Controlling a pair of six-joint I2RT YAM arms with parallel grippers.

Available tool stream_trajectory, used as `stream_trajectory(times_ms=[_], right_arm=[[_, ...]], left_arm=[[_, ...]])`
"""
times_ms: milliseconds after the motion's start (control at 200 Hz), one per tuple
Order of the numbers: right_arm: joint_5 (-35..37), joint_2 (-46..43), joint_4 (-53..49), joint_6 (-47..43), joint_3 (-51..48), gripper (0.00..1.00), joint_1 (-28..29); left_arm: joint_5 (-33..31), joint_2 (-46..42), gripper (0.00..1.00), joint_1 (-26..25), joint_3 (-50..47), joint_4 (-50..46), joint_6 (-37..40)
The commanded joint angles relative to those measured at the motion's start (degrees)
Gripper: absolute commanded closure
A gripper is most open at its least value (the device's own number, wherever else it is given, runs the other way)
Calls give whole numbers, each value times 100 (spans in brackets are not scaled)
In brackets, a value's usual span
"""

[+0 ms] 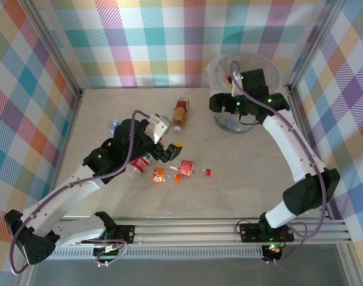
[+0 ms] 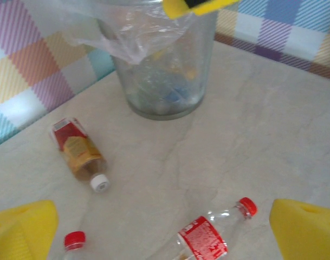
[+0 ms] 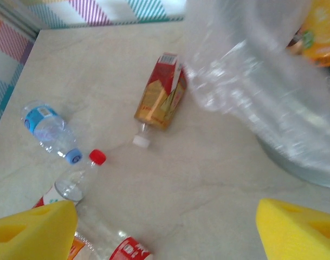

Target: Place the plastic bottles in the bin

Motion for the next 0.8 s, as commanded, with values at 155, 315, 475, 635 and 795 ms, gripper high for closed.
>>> stream_trajectory(times_ms=[155,315,475,635,795], right_arm=[[620,-129,741,553,-499,15,524],[722,157,1007,817,-544,15,816],[867,488,1352,1147,-545,14,1045],[1109,890,1693,1355,-526,12,1233],[1317,1452,1894,1435,-319,8,1376]], left_arm=[[-632,-138,0,86,-65,325,-251],[-878,-159,0,131,-93,329,-344],[-1271,-182,0,168,-120,327,-372],[-1495,-201,0,233,-163,541,-491],[-1392,-199,0,269,-159,555,-550]])
